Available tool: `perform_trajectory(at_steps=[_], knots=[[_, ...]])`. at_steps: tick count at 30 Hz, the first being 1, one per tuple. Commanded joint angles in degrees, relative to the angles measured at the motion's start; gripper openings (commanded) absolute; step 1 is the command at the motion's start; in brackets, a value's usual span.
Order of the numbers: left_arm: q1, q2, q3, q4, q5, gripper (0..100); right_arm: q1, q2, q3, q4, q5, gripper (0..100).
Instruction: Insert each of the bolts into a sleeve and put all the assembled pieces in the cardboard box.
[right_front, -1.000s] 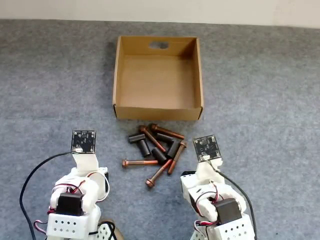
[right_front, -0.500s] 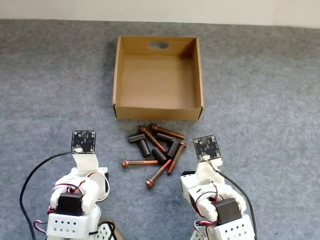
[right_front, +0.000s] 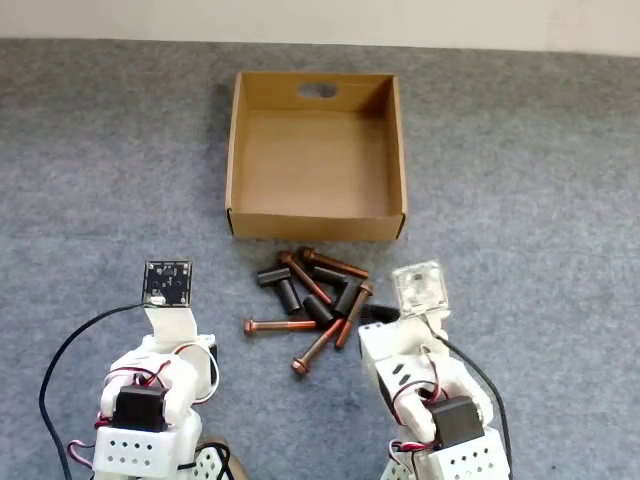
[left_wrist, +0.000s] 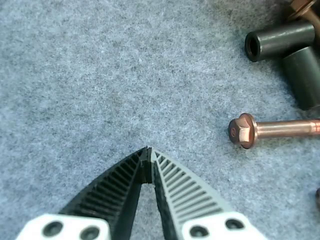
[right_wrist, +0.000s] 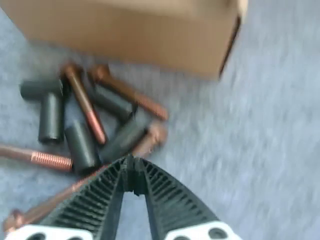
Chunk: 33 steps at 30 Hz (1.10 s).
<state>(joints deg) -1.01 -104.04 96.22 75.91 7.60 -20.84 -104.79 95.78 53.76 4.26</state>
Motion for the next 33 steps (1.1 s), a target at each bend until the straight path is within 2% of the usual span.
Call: perform_trajectory(at_steps=[1, 3, 13, 18, 21, 24, 27, 29, 33], knots=[[0.6, -0.4, 1.0, 0.2, 0.3, 1, 0.7, -0.3, 0.4, -3.3, 15.6, 0.6], [0.6, -0.4, 1.0, 0.2, 0.3, 1, 0.9, -0.3, -1.3, -4.2, 19.1, 0.6], [0.6, -0.4, 1.0, 0.2, 0.3, 1, 6.6, 1.2, -23.7, -4.8, 19.2, 0.6], [0.6, -0.4, 1.0, 0.2, 0.3, 1, 6.5, 16.3, -35.3, -4.6, 18.7, 0.6], [0.6, -0.4, 1.0, 0.2, 0.3, 1, 6.5, 30.5, -43.5, -2.4, 12.8, 0.6], [0.6, -0.4, 1.0, 0.2, 0.3, 1, 3.0, 44.3, -50.7, 5.4, 10.0, 3.3], [0.6, -0.4, 1.0, 0.2, 0.3, 1, -1.7, 55.6, -55.0, 12.4, 9.9, 14.0], [0.6, -0.4, 1.0, 0.2, 0.3, 1, -4.5, 61.3, -55.3, 14.7, 10.2, 19.4], [0.6, -0.4, 1.0, 0.2, 0.3, 1, -9.9, 69.0, -55.1, 13.9, 9.9, 19.4]])
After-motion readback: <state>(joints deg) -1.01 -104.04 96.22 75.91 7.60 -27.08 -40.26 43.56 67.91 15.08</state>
